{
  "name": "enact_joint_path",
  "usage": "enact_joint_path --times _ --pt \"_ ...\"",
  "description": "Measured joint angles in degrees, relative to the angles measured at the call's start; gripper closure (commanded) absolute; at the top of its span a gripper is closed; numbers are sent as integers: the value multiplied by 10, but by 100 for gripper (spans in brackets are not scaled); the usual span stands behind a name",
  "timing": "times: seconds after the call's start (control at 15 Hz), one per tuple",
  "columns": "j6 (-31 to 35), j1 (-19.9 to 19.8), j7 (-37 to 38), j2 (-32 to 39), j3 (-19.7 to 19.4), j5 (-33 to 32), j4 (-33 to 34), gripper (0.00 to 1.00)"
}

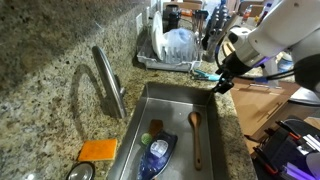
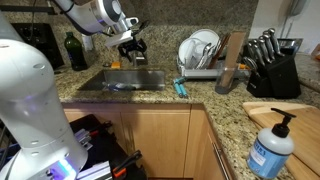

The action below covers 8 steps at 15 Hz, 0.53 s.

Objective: Open the faucet

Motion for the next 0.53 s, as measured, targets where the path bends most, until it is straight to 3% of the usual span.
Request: enact_joint_path --times 0.13,0.2,0.53 --pt "45 -42 113 19 63 -86 22 0" --pt "50 -56 148 23 76 -114 31 0" --pt "52 -68 159 23 80 -125 39 0"
